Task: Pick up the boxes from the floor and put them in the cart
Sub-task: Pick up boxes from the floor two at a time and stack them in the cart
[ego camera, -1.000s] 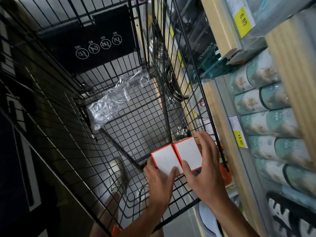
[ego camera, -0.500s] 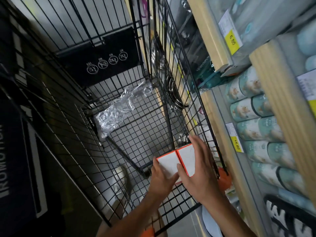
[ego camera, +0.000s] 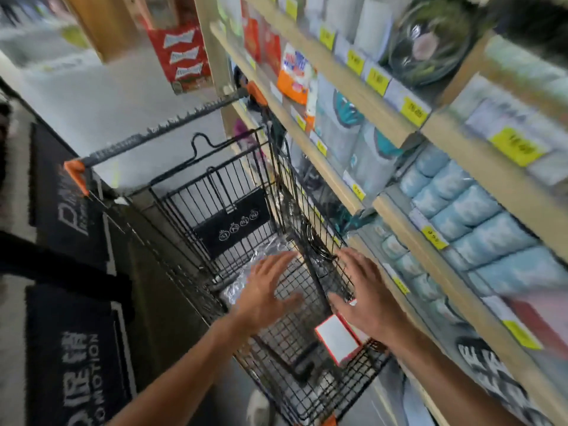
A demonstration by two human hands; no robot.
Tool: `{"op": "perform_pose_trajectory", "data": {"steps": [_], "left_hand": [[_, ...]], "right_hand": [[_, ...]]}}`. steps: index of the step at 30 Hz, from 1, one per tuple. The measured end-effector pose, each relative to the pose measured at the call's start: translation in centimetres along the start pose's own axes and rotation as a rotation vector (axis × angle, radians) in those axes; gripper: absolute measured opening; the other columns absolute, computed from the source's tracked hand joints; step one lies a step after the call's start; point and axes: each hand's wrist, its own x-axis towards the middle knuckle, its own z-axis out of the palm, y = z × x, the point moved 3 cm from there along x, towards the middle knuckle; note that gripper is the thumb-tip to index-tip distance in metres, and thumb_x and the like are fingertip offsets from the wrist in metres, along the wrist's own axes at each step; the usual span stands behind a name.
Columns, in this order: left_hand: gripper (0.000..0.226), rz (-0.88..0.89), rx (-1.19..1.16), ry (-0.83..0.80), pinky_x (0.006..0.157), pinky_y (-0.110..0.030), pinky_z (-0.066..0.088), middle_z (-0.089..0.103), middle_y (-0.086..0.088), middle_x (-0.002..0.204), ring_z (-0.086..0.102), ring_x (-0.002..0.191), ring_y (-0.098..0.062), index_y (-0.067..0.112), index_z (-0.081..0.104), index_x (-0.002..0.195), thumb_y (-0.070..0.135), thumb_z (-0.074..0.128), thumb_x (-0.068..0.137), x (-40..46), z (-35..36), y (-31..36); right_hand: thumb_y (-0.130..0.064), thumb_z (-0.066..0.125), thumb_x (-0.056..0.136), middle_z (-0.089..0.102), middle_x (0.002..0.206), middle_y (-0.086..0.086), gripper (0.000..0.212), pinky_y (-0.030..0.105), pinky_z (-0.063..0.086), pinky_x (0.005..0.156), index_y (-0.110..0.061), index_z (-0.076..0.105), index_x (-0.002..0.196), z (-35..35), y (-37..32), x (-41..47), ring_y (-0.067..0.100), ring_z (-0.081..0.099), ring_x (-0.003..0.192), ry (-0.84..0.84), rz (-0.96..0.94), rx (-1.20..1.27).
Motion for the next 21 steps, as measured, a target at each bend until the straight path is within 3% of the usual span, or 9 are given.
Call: {"op": "perform_pose_trajectory", "data": {"steps": [5, 13, 16, 21], "left_hand": [[0.079, 0.31, 0.312, 0.02, 0.121, -0.063, 0.003, 0.013, 0.012, 0.166, 0.003, 0.153, -0.022, 0.046, 0.016, 0.154, 0.072, 0.042, 0.084, -1.5, -7.6, 3.6], [0.08, 0.661, 0.51, 0.015, 0.122, -0.057, -0.009, 0.005, 0.014, 0.166, -0.008, 0.154, -0.019, 0.047, 0.012, 0.156, 0.086, 0.021, 0.086, -3.3, -10.3, 12.0], [0.079, 0.798, 0.513, -0.009, 0.122, -0.057, -0.005, 0.014, 0.014, 0.164, 0.002, 0.154, -0.021, 0.045, 0.02, 0.155, 0.085, 0.019, 0.088, -4.2, -8.5, 15.6], [0.079, 0.971, 0.493, -0.118, 0.12, -0.061, 0.003, 0.037, 0.006, 0.157, 0.025, 0.149, -0.028, 0.036, 0.039, 0.151, 0.083, 0.023, 0.089, -7.0, -2.8, 21.8]], "right_hand": [[-0.055, 0.059, 0.093, 0.017, 0.161, -0.012, 0.075, 0.034, 0.021, 0.12, -0.036, 0.023, 0.156, -5.1, -5.4, -3.6, 0.001, 0.011, 0.145, 0.13, -0.007, -0.065], [-0.077, 0.026, 0.092, 0.023, 0.161, -0.013, 0.073, 0.04, 0.023, 0.122, -0.04, 0.028, 0.155, -11.1, -8.9, -13.5, 0.013, 0.019, 0.149, 0.338, 0.135, -0.194], [-0.077, 0.022, 0.095, 0.02, 0.161, -0.017, 0.069, 0.041, 0.022, 0.122, -0.042, 0.024, 0.155, -12.2, -8.0, -18.1, 0.014, 0.018, 0.15, 0.398, 0.228, -0.231], [-0.071, 0.026, 0.1, 0.025, 0.163, -0.009, 0.067, 0.043, 0.025, 0.12, -0.035, 0.028, 0.156, -13.3, -5.8, -27.4, 0.019, 0.022, 0.151, 0.484, 0.377, -0.304]]}}
